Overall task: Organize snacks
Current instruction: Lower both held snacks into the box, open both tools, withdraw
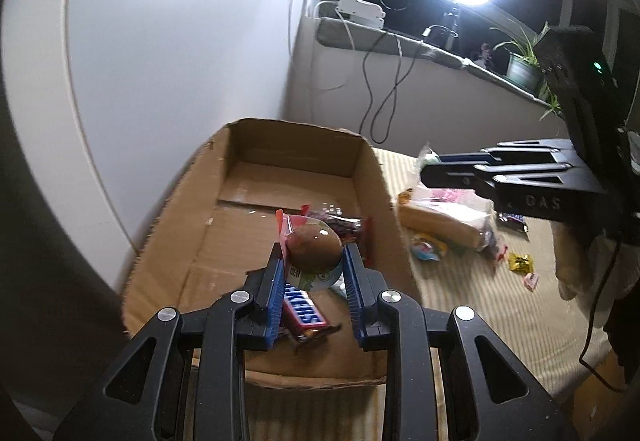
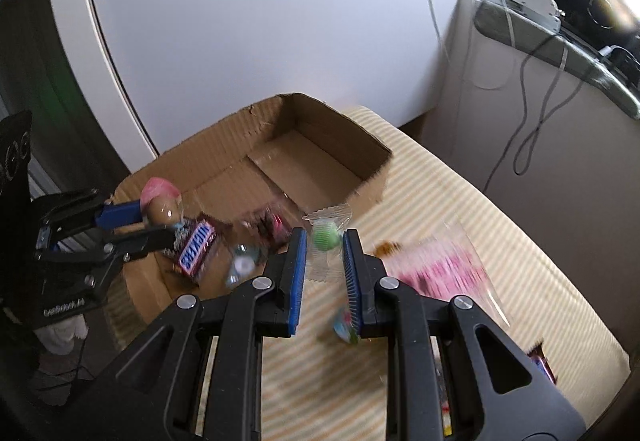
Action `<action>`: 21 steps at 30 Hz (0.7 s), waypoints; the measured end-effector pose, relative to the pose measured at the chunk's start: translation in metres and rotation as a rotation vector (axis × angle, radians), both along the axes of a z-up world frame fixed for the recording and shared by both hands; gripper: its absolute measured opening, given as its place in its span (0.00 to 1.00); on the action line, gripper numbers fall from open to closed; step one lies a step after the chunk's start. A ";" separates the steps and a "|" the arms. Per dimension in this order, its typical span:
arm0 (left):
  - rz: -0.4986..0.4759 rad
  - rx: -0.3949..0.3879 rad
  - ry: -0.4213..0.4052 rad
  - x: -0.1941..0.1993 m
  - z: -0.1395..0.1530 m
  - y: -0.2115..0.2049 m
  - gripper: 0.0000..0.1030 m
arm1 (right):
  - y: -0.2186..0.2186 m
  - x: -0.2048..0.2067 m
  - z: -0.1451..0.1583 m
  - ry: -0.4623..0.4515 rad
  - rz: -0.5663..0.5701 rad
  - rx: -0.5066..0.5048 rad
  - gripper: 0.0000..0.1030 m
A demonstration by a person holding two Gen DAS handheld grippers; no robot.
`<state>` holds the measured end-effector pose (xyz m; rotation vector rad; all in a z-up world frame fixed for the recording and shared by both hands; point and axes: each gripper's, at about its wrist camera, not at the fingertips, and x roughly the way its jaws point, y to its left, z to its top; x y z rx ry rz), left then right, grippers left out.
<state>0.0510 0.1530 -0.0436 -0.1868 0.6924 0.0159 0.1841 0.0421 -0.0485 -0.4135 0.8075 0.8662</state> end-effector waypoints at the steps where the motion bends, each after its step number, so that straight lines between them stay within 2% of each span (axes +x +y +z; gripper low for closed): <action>1: 0.004 -0.001 0.001 0.000 -0.001 0.002 0.25 | 0.004 0.001 -0.001 0.000 0.003 -0.002 0.19; 10: 0.025 -0.010 0.010 -0.001 -0.006 0.016 0.25 | 0.046 0.020 -0.014 0.017 0.030 -0.023 0.19; 21: 0.031 -0.015 0.016 0.000 -0.007 0.019 0.25 | 0.065 0.034 -0.031 0.059 0.033 -0.040 0.19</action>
